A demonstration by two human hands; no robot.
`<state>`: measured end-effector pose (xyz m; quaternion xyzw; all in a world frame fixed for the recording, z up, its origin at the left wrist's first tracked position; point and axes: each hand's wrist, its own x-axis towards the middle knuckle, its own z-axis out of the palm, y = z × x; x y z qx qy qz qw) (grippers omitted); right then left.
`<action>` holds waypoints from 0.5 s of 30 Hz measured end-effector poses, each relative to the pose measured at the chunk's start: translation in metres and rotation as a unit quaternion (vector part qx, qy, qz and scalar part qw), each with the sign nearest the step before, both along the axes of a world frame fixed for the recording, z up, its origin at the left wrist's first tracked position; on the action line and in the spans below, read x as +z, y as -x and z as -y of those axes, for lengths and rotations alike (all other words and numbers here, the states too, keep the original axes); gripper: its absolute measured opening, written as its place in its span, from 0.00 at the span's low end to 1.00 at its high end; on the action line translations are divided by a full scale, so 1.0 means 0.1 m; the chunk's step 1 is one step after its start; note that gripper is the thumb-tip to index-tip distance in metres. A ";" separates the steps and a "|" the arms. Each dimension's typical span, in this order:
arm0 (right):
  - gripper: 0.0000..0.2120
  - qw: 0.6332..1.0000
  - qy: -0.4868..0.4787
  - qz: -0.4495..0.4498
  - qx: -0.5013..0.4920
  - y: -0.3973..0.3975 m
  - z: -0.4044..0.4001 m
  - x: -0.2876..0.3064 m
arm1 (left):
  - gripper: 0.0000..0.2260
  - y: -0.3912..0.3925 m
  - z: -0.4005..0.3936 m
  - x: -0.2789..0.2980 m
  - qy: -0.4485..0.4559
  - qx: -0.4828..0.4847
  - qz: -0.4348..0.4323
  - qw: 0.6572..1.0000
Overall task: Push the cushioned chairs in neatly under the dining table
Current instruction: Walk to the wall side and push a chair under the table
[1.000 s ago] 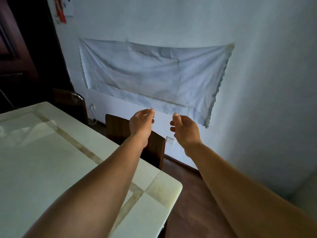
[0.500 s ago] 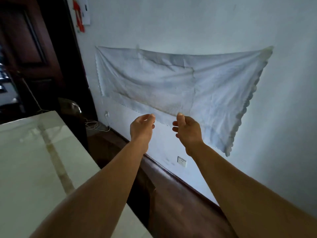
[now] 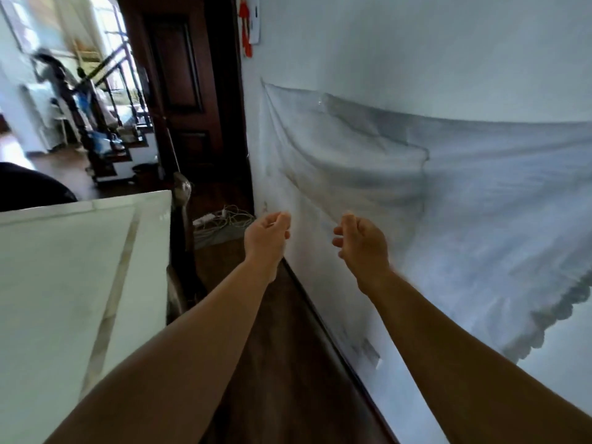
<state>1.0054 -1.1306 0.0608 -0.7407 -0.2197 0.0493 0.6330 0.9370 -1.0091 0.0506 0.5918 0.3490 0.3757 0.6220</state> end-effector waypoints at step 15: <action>0.16 0.989 0.032 0.028 0.141 -1.26 -2.10 0.02 | 0.03 -0.95 -1.90 0.03 -0.025 0.118 0.022 0.992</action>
